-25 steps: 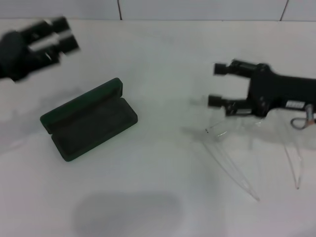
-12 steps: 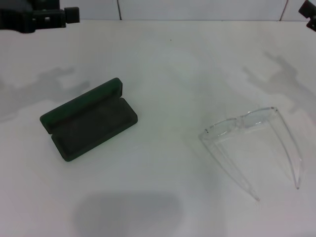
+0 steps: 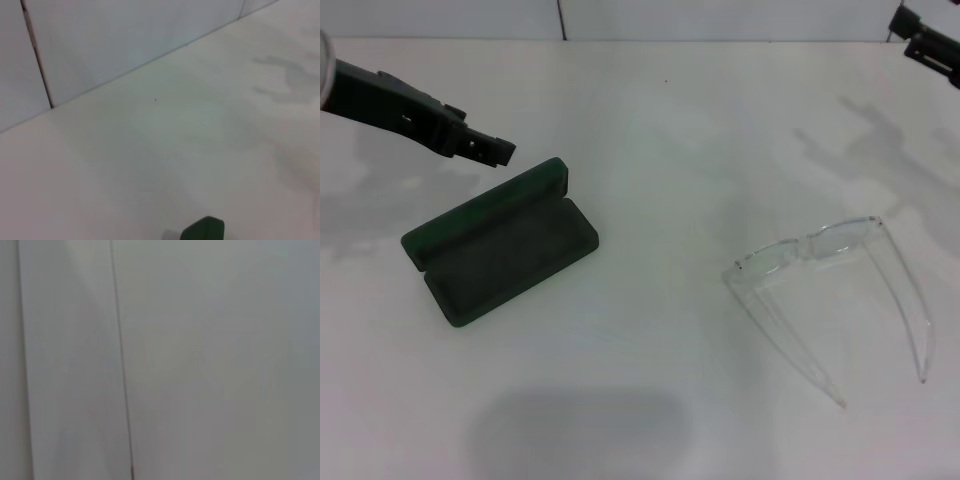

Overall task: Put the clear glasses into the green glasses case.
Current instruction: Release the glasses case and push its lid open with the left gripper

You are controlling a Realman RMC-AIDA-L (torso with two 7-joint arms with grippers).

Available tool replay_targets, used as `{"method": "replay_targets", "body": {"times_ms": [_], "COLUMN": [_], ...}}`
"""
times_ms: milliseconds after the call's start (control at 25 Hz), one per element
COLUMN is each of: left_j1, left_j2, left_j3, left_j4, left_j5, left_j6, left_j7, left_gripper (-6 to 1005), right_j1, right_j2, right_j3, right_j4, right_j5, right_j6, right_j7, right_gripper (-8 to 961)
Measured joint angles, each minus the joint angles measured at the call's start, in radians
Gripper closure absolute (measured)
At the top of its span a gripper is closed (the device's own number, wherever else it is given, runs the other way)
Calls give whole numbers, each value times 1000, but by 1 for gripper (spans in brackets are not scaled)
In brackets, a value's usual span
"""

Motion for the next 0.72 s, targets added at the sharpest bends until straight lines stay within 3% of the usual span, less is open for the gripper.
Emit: {"method": "replay_targets", "body": {"times_ms": [360,720], "left_j1": [-30,-42], "left_j2": [-25,-31], "left_j3": [47,104], "left_j4": [-111,-161], "left_j5": [126,137], "left_j6": [-20,-55], "left_j7": [-19,-11], "left_gripper": [244,249], "right_j1": [5,3], "right_j2": [7,10], "right_j3": [-1,-1], "right_j4": [-1,0], "right_j5": [-17,-27], "right_j6": [-1,-3], "right_j7": [-8,-10], "right_gripper": [83,83]}}
